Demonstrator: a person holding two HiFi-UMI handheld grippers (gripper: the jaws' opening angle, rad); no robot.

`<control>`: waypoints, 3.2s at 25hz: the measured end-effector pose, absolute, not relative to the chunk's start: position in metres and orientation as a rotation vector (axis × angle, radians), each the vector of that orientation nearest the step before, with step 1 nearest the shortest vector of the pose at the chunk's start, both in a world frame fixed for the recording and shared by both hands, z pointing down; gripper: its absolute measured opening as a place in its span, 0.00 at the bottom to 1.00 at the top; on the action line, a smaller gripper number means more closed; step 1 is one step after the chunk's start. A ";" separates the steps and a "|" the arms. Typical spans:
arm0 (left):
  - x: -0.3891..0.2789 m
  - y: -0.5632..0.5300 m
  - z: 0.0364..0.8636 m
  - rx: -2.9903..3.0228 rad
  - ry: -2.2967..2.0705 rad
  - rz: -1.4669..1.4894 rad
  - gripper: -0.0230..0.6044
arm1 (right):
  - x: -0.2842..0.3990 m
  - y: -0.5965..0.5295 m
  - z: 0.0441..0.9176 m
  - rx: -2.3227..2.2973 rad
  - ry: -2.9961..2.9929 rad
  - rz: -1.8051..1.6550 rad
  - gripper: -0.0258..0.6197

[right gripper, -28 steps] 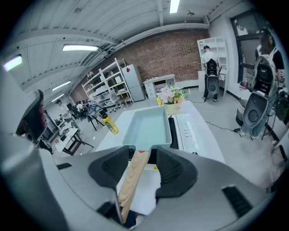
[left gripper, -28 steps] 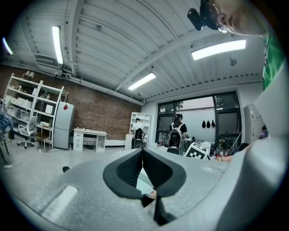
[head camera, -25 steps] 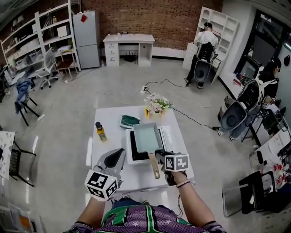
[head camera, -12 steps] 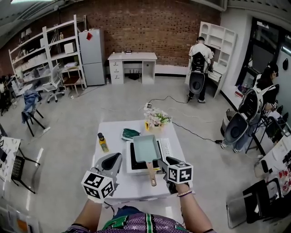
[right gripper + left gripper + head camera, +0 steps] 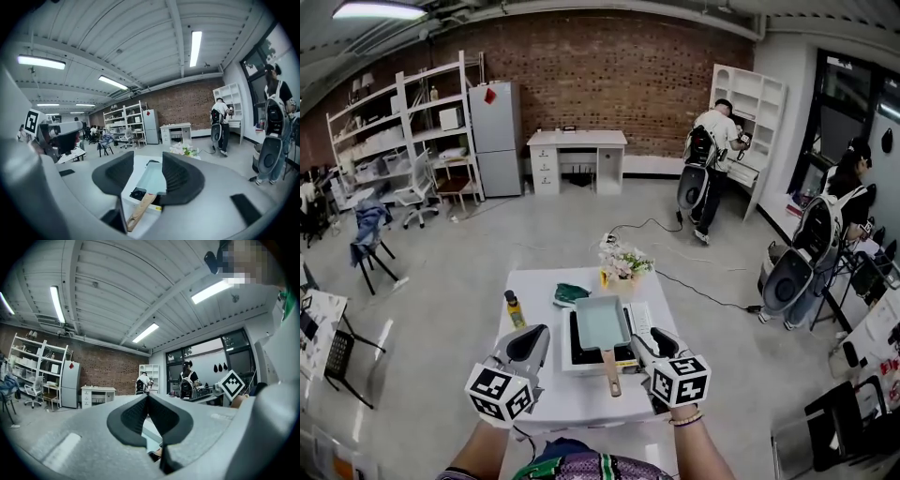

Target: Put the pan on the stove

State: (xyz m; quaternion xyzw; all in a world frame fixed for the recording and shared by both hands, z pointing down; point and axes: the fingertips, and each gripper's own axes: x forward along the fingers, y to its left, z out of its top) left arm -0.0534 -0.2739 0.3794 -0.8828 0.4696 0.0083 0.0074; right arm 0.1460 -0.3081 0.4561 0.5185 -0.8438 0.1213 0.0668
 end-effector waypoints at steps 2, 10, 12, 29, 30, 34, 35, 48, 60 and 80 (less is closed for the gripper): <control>-0.054 -0.273 0.379 -2.754 1.469 0.013 0.07 | 0.145 -0.305 0.448 1.572 -2.558 0.324 0.33; -0.052 -0.275 0.381 -2.745 1.487 0.007 0.07 | 0.151 -0.299 0.432 1.609 -2.572 0.238 0.33; -0.054 -0.275 0.383 -2.742 1.493 0.006 0.07 | 0.149 -0.298 0.428 1.616 -2.582 0.213 0.32; -0.057 -0.270 0.383 -2.715 1.531 -0.005 0.07 | 0.148 -0.297 0.408 1.651 -2.658 0.156 0.14; -0.056 -0.270 0.382 -2.713 1.531 -0.006 0.07 | 0.149 -0.297 0.407 1.655 -2.661 0.157 0.13; -0.052 -0.272 0.383 -2.712 1.528 -0.004 0.07 | 0.153 -0.296 0.406 1.672 -2.671 0.162 0.10; -0.051 -0.273 0.385 -2.713 1.526 -0.004 0.07 | 0.154 -0.296 0.406 1.676 -2.677 0.168 0.09; -0.049 -0.277 0.385 -2.725 1.528 -0.003 0.07 | 0.156 -0.299 0.401 1.693 -2.680 0.155 0.05; -0.051 -0.275 0.387 -2.730 1.524 -0.011 0.07 | 0.159 -0.297 0.401 1.733 -2.641 0.154 0.04; -0.042 -0.278 0.390 -2.744 1.493 -0.007 0.07 | 0.163 -0.300 0.412 1.727 -2.628 0.183 0.04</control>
